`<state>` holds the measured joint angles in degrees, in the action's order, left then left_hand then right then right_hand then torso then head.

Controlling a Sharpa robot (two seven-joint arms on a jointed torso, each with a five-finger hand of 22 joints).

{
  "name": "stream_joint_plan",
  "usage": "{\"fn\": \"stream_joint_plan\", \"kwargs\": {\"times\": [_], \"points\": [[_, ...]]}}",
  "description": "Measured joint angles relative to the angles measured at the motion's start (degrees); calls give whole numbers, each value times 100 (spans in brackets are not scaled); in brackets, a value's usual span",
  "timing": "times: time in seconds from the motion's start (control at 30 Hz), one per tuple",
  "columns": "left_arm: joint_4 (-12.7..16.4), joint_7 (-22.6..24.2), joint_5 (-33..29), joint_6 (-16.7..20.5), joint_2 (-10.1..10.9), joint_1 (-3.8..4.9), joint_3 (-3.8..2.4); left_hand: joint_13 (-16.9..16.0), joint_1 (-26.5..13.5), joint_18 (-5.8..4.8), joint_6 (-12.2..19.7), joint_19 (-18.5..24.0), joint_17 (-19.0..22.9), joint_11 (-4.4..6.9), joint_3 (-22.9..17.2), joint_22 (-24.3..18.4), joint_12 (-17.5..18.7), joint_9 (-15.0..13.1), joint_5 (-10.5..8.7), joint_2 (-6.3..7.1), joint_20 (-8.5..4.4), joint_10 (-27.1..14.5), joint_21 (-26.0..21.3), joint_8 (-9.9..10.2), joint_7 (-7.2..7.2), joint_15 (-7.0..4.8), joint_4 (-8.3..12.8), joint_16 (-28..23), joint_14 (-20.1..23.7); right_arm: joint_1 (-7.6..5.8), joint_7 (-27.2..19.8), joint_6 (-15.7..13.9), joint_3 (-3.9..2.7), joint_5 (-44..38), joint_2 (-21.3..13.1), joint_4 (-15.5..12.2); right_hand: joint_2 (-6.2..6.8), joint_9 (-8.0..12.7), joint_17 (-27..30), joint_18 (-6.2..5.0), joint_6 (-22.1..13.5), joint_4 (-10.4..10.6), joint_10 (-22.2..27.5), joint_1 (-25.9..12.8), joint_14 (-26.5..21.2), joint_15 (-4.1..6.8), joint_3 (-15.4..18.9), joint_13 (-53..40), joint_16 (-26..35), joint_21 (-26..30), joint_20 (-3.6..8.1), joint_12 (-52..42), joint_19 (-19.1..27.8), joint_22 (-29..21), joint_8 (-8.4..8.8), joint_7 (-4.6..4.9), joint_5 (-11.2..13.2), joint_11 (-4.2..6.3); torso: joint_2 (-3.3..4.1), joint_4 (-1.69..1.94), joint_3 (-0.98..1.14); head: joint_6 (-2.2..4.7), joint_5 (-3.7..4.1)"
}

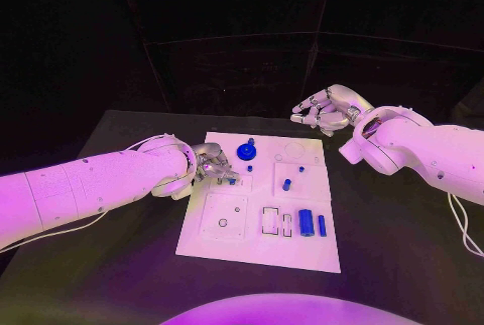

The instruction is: Assemble the parts on the task board

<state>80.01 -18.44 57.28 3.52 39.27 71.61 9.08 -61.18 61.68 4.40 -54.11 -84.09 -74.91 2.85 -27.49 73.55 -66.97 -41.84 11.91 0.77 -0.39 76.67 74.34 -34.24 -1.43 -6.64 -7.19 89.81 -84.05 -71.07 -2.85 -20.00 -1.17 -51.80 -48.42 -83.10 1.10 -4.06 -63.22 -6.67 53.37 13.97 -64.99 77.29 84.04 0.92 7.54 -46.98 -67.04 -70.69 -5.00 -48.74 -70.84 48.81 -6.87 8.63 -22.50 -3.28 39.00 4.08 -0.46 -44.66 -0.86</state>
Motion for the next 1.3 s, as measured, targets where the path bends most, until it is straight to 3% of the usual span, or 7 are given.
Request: {"fn": "stream_joint_plan", "kwargs": {"times": [0.43, 0.73, 1.1, 1.3], "points": [[384, 115, -332, 690, 283, -20, 4, -24, -147, -1, 8, 0, 0, 0, -220, 49, 0, -26, 0, 79, 0, 0, 0, -38, -9, 0, 63, 0, 0, 0, 0, 12, 1, 0, 2, 24, 0, 0, 0, 0, 0, 0, 0, 0, 0, 0, 0, 4, 0, 0, 0, 0, 0, 0, 0, 0, 0, 0, -5, 6, 2, -14, -13], [624, 227, -124, 1438, 396, -198, 7, -26, -190, -1, 8, 0, 0, 1, -308, 73, 0, -32, -58, 121, 0, 2, 0, -38, -10, 0, 105, 0, 0, 0, 1, 17, 1, 0, -1, 38, 0, 0, 1, 0, 0, 0, 0, 0, 0, 0, 0, 4, 0, 0, 0, 0, 0, 1, 0, 0, 0, 0, -12, 13, 5, -17, -38], [733, 263, 671, 2343, 399, -532, 12, -41, -263, 0, 7, 0, 0, 3, -416, 108, 0, -32, -128, 181, 0, 43, 33, -39, -11, 0, 181, 0, 0, 0, 5, 20, 2, 0, -16, 44, 0, 0, 1, 0, 0, 0, 0, 0, 0, 0, 0, 3, 0, 0, 0, 0, 0, 1, 0, 0, 0, 0, -12, 13, 7, -8, -48], [737, 238, 1217, 2577, 384, -609, 12, -41, -285, 0, 8, 0, 0, 2, -496, 108, 0, -32, -170, 202, 0, 42, 33, -39, -12, 0, 261, 0, 0, 0, 6, 21, 3, 0, -17, 48, 0, 0, 1, 0, 0, 0, 0, 0, 0, 0, 0, 3, 0, 0, 0, 0, 0, 1, 0, 0, 0, 0, -12, 14, 5, -5, -67]]}}
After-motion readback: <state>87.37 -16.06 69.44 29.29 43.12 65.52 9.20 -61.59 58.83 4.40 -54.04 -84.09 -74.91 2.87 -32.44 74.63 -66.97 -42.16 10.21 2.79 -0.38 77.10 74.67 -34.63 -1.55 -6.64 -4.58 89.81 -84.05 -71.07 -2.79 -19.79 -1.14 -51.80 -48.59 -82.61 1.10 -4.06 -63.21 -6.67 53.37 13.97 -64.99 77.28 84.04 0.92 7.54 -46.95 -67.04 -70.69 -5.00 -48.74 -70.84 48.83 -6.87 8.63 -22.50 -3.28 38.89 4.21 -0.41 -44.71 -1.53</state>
